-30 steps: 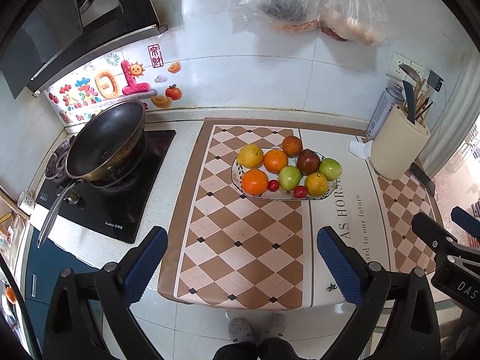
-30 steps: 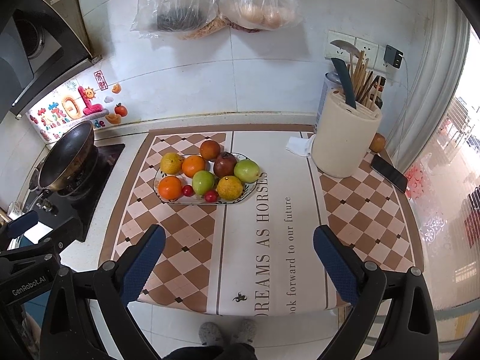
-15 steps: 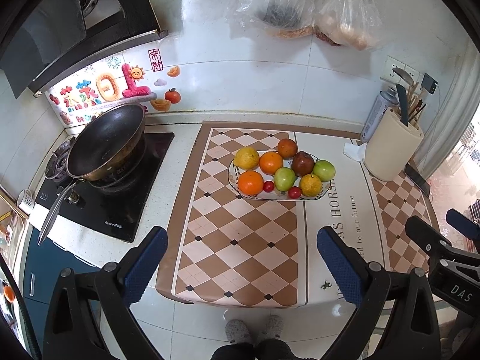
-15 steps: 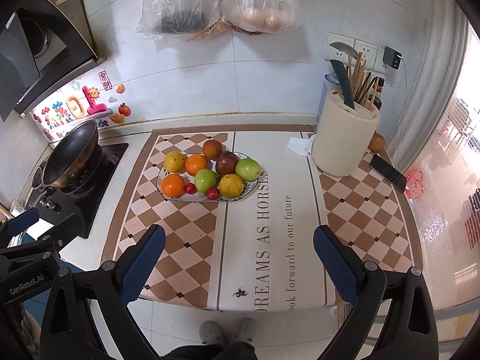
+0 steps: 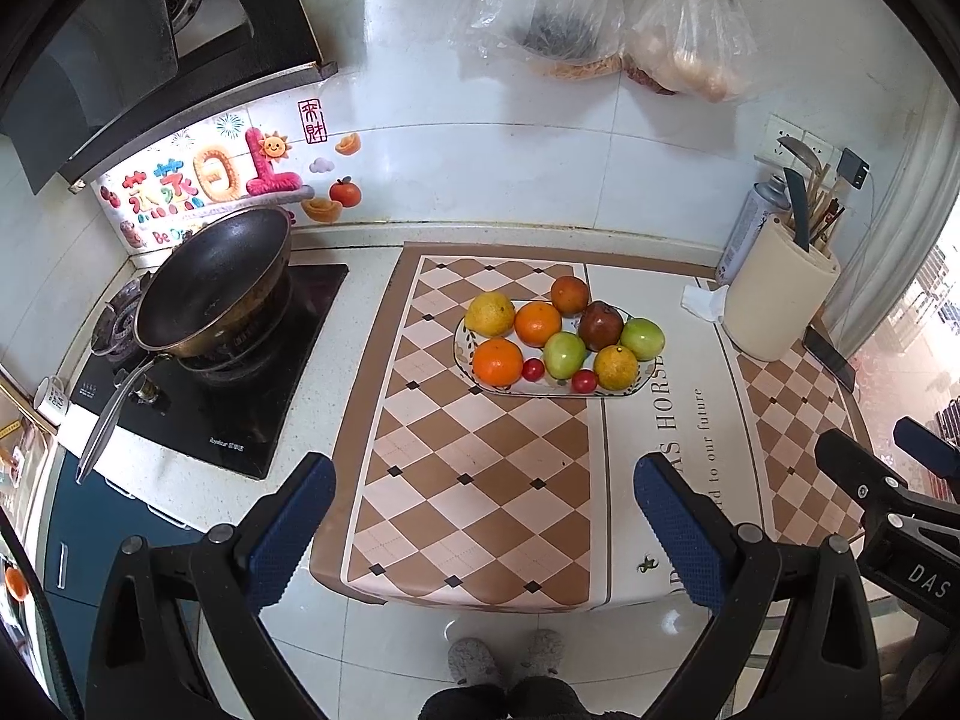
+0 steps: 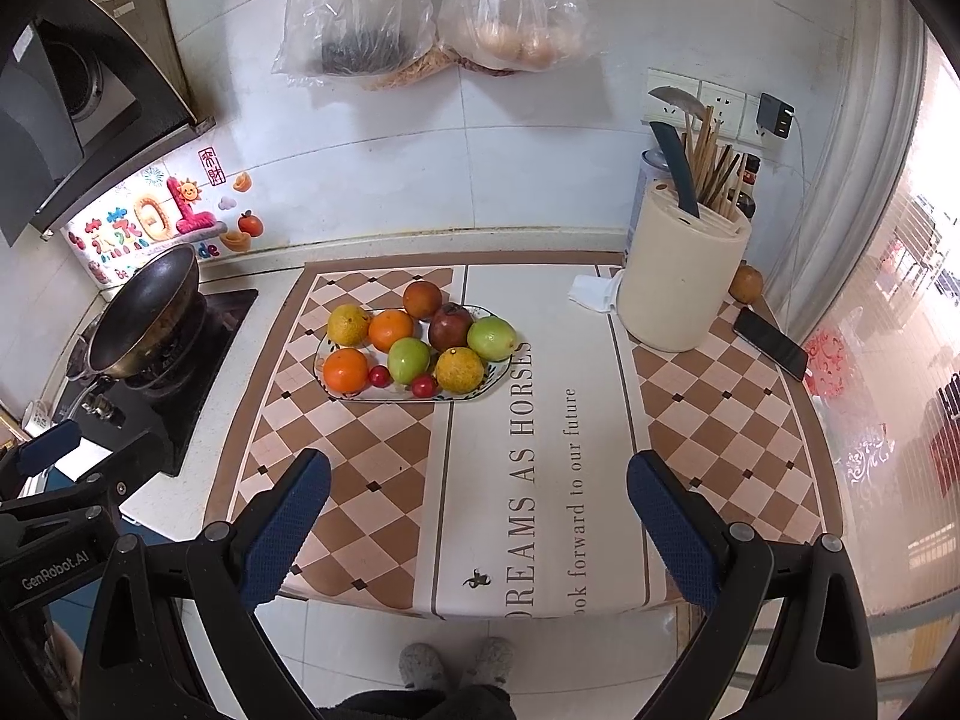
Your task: Organize fruits
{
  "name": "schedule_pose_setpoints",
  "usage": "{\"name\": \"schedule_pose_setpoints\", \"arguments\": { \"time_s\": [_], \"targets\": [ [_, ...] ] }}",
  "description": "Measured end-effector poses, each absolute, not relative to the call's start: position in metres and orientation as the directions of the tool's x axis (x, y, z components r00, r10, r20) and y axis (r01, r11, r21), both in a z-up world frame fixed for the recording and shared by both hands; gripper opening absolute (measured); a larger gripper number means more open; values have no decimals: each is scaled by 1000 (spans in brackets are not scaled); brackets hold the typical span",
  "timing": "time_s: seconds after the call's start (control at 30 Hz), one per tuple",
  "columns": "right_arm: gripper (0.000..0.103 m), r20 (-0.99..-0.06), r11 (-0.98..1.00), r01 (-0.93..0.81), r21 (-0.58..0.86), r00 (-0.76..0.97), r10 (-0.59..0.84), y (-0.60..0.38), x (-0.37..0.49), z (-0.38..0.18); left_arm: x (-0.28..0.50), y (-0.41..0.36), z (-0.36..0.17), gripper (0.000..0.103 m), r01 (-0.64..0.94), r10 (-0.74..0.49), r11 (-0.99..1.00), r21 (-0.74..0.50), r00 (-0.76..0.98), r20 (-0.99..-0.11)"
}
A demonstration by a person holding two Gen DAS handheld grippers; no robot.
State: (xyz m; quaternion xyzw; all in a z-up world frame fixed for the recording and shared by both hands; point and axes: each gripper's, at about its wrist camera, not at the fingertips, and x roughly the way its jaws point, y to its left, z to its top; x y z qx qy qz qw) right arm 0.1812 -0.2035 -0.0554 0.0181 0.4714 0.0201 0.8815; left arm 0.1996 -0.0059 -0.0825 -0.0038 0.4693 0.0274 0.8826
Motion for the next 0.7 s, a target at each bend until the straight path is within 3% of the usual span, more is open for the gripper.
{"name": "schedule_pose_setpoints", "arguments": {
  "time_s": [0.7],
  "targets": [
    [101, -827, 998, -26, 60, 558, 64, -201, 177, -52, 188, -3, -74, 102, -57, 44, 998, 14, 568, -822]
  ]
}}
